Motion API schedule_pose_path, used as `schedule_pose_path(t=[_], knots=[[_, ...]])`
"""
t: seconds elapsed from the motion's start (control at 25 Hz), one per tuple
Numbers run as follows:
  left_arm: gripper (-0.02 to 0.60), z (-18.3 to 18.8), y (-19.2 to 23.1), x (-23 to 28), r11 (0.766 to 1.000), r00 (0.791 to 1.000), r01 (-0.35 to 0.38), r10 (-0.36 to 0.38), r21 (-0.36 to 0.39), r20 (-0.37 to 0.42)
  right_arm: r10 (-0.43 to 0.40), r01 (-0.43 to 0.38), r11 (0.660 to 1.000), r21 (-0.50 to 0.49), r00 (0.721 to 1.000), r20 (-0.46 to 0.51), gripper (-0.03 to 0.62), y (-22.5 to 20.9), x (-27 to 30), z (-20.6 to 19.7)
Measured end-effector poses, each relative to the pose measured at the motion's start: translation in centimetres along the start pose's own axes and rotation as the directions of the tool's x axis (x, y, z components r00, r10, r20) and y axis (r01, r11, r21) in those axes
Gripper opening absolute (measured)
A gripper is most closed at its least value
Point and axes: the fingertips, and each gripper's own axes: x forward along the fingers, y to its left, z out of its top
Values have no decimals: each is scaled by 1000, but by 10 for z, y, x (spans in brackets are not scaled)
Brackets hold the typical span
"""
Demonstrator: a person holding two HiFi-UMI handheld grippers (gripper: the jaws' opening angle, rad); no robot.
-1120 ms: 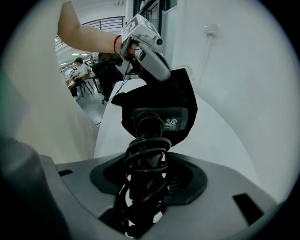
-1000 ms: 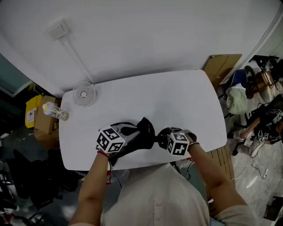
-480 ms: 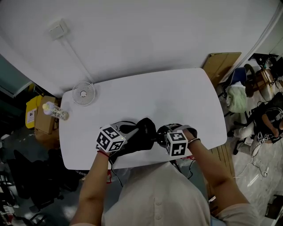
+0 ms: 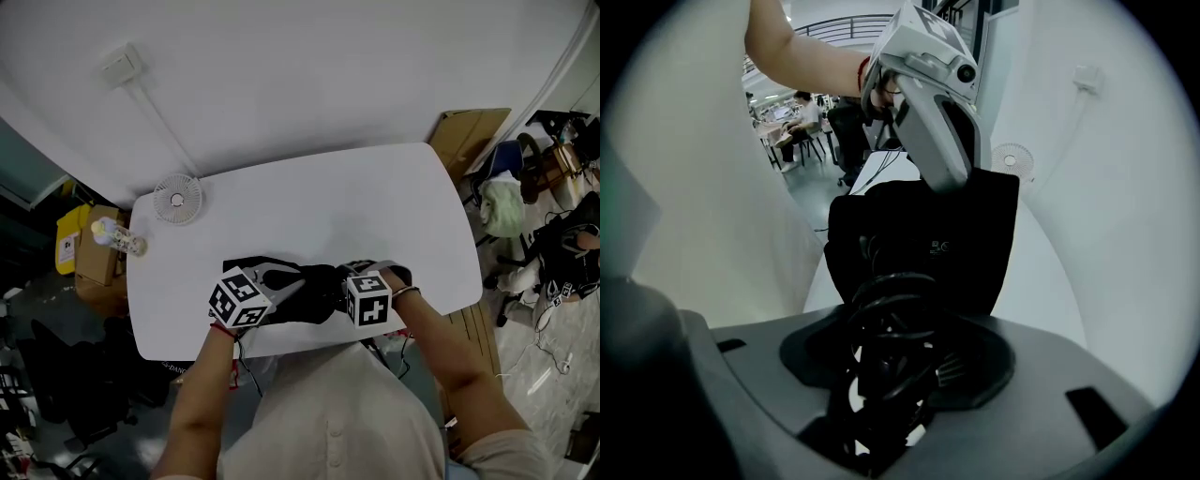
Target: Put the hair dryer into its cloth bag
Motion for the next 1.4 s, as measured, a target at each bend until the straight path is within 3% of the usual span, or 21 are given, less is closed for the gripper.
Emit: schedule_pose_path(t=[0.64, 1.12, 1.4], knots=[[20, 9, -13, 4, 997, 996, 48, -43, -66, 73, -54, 51, 991, 122, 998, 16, 229, -17, 25, 15], [20, 7, -6, -2, 996, 996, 31, -25, -80, 81, -18, -14, 971, 239, 991, 132, 230, -27, 17, 33], [20, 21, -10, -3, 991, 987, 69, -52, -111, 153, -35, 4, 980, 201, 987, 155, 230, -35, 27, 46]])
